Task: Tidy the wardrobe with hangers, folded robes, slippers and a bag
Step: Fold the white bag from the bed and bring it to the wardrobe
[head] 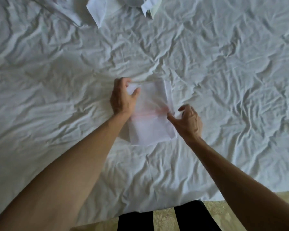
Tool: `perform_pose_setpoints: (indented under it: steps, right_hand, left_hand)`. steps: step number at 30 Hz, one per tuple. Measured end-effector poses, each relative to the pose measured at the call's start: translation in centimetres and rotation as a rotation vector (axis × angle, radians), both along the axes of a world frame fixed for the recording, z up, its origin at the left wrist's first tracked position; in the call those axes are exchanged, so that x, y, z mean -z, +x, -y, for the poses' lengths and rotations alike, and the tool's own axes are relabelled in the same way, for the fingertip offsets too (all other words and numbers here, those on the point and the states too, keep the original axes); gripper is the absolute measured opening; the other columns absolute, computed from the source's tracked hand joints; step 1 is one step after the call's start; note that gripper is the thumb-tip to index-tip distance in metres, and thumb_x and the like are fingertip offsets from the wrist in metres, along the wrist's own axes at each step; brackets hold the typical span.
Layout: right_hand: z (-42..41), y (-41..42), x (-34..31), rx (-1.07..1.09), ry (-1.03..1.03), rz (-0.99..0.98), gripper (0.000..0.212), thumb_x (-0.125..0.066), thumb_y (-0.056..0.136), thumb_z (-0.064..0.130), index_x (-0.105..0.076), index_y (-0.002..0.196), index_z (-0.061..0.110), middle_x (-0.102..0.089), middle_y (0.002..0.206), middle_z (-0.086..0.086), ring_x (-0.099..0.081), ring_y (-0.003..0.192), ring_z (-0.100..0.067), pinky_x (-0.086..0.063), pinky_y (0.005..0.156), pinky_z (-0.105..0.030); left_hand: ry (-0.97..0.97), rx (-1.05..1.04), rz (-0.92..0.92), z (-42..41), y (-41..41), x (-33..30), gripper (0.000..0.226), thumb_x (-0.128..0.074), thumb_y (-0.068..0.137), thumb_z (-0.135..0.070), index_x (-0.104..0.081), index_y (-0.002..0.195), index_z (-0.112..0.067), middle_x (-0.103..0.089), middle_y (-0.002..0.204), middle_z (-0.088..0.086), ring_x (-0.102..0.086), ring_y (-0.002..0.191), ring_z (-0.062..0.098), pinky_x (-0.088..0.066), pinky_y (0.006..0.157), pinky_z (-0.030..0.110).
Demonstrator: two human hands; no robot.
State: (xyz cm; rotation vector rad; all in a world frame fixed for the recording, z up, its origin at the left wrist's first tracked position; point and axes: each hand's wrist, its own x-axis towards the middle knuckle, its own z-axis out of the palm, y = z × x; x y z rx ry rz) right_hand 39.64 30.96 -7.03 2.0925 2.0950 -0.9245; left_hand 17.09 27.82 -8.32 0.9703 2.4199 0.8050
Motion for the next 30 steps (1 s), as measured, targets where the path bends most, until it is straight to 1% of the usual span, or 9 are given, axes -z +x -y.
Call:
perform_pose_setpoints:
  steps: [3,5,8,11,14,16,21,27,30]
  right_hand:
    - [-4.0,-2.2,1.1,-0.045,-0.049,-0.09,0.067,-0.075,0.074,0.061,-0.058,0.121,0.017,-0.06,0.118,-0.002,-0.057,0.112,-0.025,-0.048,0.087,-0.038]
    - [-6.3,-4.0,1.8,-0.079,-0.084,-0.098,0.072,-0.075,0.073,0.062,-0.058,0.123,0.013,-0.058,0.123,-0.005,-0.054,0.118,-0.025,-0.044,0.095,-0.036]
    - [-8.5,-6.3,2.9,-0.109,-0.136,-0.096,0.075,-0.078,0.069,0.064,-0.063,0.117,0.007,-0.061,0.119,-0.009,-0.056,0.117,-0.028,-0.045,0.093,-0.033]
    - [-9.4,-7.6,3.1,-0.125,-0.181,-0.128,0.075,-0.084,0.063,0.06,-0.067,0.114,0.008,-0.067,0.115,-0.01,-0.062,0.112,-0.026,-0.049,0.086,-0.03]
    - [-10.0,-8.2,3.0,-0.166,-0.198,-0.136,0.069,-0.085,0.071,0.044,-0.065,0.127,0.01,-0.068,0.121,-0.01,-0.062,0.117,-0.025,-0.049,0.093,-0.029]
    - [-10.3,-8.2,2.9,-0.175,-0.193,-0.161,0.064,-0.084,0.074,0.037,-0.065,0.128,0.009,-0.069,0.12,-0.011,-0.063,0.115,-0.024,-0.049,0.09,-0.026]
    - [-10.5,-7.2,1.6,-0.256,-0.154,-0.302,0.03,-0.079,0.081,0.029,-0.074,0.108,0.016,-0.067,0.091,0.001,-0.065,0.089,-0.017,-0.04,0.064,-0.019]
    - [-7.7,-3.7,-1.4,-0.56,0.205,-0.442,0.013,-0.08,0.077,0.015,-0.075,0.088,0.014,-0.066,0.086,0.001,-0.054,0.078,-0.017,-0.045,0.07,-0.031]
    - [-5.4,-1.4,-2.9,-0.72,0.299,-0.419,0.015,-0.076,0.072,0.009,-0.074,0.084,0.018,-0.065,0.085,0.0,-0.053,0.081,-0.021,-0.04,0.065,-0.027]
  left_hand:
    - [-0.179,-0.054,0.09,1.8,-3.5,0.5,0.064,-0.082,0.076,-0.039,-0.052,0.125,-0.012,-0.053,0.123,0.007,-0.054,0.111,0.023,-0.045,0.09,0.034]
    - [-0.314,-0.069,0.202,2.5,-5.0,1.2,0.069,-0.083,0.076,-0.044,-0.052,0.128,-0.01,-0.059,0.12,0.006,-0.058,0.111,0.023,-0.045,0.092,0.032]
    - [-0.355,-0.122,0.389,2.5,-5.9,1.8,0.065,-0.084,0.071,-0.053,-0.063,0.118,-0.014,-0.067,0.103,-0.004,-0.066,0.1,0.018,-0.05,0.088,0.029]
    - [-0.334,-0.036,0.511,2.0,-6.1,2.3,0.055,-0.084,0.06,-0.061,-0.076,0.096,-0.021,-0.076,0.093,-0.007,-0.072,0.091,0.013,-0.057,0.085,0.031]
    - [-0.349,-0.023,0.485,1.6,-6.0,2.5,0.037,-0.089,0.07,-0.039,-0.076,0.096,-0.016,-0.077,0.094,0.001,-0.072,0.087,0.016,-0.057,0.082,0.032]
    - [-0.328,-0.056,0.481,1.4,-6.1,2.7,0.032,-0.088,0.072,-0.028,-0.076,0.098,-0.013,-0.076,0.095,0.003,-0.072,0.089,0.019,-0.058,0.083,0.033]
    - [-0.22,-0.05,0.448,1.3,-6.5,1.6,0.027,-0.082,0.078,-0.021,-0.077,0.103,-0.012,-0.076,0.096,0.002,-0.071,0.089,0.017,-0.054,0.077,0.026]
    - [-0.073,0.07,0.287,3.8,-5.2,-3.6,0.013,-0.08,0.08,-0.019,-0.071,0.089,-0.022,-0.069,0.082,-0.01,-0.064,0.072,0.006,-0.047,0.065,0.013]
    - [-0.032,0.162,0.206,6.4,-3.6,-5.5,0.022,-0.078,0.075,-0.006,-0.07,0.086,-0.023,-0.064,0.083,-0.015,-0.062,0.079,0.01,-0.05,0.072,0.021]
